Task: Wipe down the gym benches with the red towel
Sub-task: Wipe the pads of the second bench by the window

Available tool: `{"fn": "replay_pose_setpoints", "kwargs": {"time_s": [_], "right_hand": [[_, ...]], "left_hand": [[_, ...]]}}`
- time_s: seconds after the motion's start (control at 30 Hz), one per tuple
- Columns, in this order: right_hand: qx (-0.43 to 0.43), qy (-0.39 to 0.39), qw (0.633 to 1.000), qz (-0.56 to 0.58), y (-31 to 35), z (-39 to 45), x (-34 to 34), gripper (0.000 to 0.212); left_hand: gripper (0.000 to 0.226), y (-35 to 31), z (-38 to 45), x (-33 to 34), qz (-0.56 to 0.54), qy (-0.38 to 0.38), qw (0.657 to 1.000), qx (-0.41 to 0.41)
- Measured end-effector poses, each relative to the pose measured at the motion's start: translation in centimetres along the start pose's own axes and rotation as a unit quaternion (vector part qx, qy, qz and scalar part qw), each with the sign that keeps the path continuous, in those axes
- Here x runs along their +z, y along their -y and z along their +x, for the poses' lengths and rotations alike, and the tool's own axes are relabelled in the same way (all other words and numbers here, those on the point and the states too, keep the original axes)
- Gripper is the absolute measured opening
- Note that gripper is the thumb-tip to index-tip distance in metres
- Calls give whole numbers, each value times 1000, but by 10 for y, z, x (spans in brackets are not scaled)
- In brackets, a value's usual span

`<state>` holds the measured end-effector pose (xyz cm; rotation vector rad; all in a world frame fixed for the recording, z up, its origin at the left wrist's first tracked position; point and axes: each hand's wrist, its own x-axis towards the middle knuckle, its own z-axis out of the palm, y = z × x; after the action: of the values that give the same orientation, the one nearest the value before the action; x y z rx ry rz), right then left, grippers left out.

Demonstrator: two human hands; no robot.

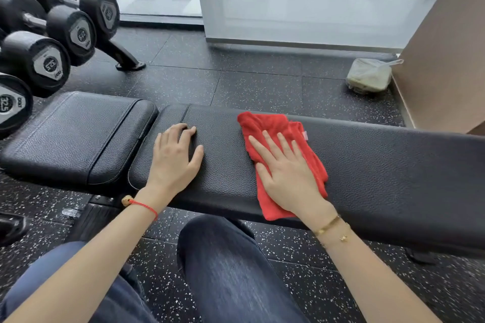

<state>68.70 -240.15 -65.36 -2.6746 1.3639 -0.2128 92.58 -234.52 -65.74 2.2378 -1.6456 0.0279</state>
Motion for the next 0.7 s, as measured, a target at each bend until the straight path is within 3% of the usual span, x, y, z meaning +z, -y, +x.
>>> {"fn": "replay_pose_setpoints", "kwargs": {"time_s": [0.1,0.33,0.47,0.7], "right_hand": [[43,-9,999,-16,-27,-12,-7,57],[178,11,984,2,-57,39,-16,57],[106,27,994,8,-26,67,-10,58],[19,-7,1000,5,-25,16,-3,58]], "left_hand": [[56,-14,4,1,8,-8,1000,-19],[50,-60,4,23,-33,5,999,34],[52,-75,6,33,-33,12,998,55],[49,-76,5,38,-23,9,998,50]]}}
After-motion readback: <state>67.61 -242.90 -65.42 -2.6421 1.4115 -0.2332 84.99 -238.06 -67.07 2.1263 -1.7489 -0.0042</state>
